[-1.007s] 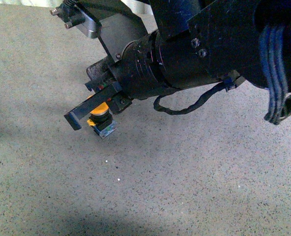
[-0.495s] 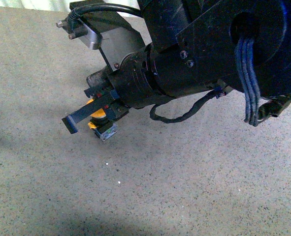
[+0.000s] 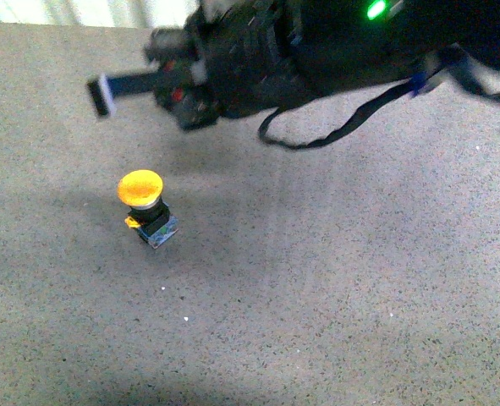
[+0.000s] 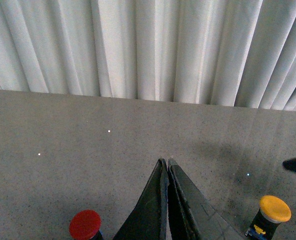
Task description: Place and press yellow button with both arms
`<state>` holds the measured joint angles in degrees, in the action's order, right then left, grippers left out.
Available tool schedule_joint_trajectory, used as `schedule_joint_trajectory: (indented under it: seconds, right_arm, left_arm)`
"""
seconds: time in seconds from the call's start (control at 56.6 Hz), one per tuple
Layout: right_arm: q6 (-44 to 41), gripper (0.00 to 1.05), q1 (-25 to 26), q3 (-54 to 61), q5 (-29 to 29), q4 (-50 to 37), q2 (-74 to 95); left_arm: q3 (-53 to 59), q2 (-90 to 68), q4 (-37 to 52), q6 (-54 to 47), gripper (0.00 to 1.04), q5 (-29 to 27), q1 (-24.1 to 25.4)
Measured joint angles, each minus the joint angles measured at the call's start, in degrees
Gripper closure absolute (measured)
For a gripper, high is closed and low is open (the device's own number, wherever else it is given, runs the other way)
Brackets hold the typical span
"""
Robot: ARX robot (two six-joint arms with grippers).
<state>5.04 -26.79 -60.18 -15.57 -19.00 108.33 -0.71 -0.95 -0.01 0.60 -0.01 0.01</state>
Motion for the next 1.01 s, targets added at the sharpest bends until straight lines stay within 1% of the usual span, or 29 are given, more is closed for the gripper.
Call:
schedule_joint_trajectory:
  seconds: [0.141, 0.177, 0.265, 0.283, 0.3, 0.318, 0.371, 0.424, 0.459, 0.53, 0.619, 0.795, 1.007]
  right_arm:
    - [1.25, 1.03, 4.74, 6.14, 2.49, -2.34, -8.92]
    - [1.20, 1.00, 5.81, 8.26, 2.71, -2.67, -11.26]
    - [1.20, 0.84, 8.81, 15.50, 2.54, -3.56, -19.32]
    - [1.09, 0.83, 8.90, 16.41, 3.65, -4.09, -20.20]
    - [0.57, 0.84, 8.83, 18.53, 7.28, -6.97, -21.62]
    - [0.07, 0.86, 8.83, 19.67, 9.75, -9.05, -22.43]
    - [-2.05, 0.97, 8.94, 25.53, 22.14, -21.31, -25.99]
    - [-3.28, 1.03, 9.62, 29.51, 28.68, -28.37, -28.52]
    - [-3.58, 1.03, 10.56, 32.24, 30.10, -31.43, -30.42]
    - [-3.85, 1.03, 12.46, 36.30, 29.97, -32.79, -33.11]
    - [-4.42, 1.03, 14.08, 40.94, 27.67, -32.92, -36.28]
    - [-4.66, 1.03, 17.03, 46.53, 25.16, -32.54, -42.60]
    - [-4.68, 1.03, 20.87, 53.44, 21.35, -27.82, -54.03]
  left_arm:
    - [0.00, 0.00, 0.00, 0.00, 1.03, 0.00, 0.00]
    - [0.00, 0.00, 0.00, -0.02, 1.03, 0.00, 0.00]
    - [0.00, 0.00, 0.00, 0.00, 1.03, 0.00, 0.00]
    - [0.00, 0.00, 0.00, 0.00, 1.03, 0.00, 0.00]
    - [0.00, 0.00, 0.00, 0.00, 1.03, 0.00, 0.00]
    - [0.00, 0.00, 0.00, 0.00, 1.03, 0.00, 0.00]
    - [0.00, 0.00, 0.00, 0.00, 1.03, 0.02, 0.00]
    - [0.00, 0.00, 0.00, -0.02, 1.03, 0.02, 0.00]
    - [0.00, 0.00, 0.00, -0.02, 1.03, 0.00, 0.00]
    - [0.00, 0.00, 0.00, 0.00, 1.03, -0.02, 0.00]
    - [0.00, 0.00, 0.00, 0.00, 1.03, 0.00, 0.00]
    - [0.00, 0.00, 0.00, 0.00, 1.03, 0.00, 0.00]
    - [0.00, 0.00, 0.00, -0.02, 1.03, 0.00, 0.00]
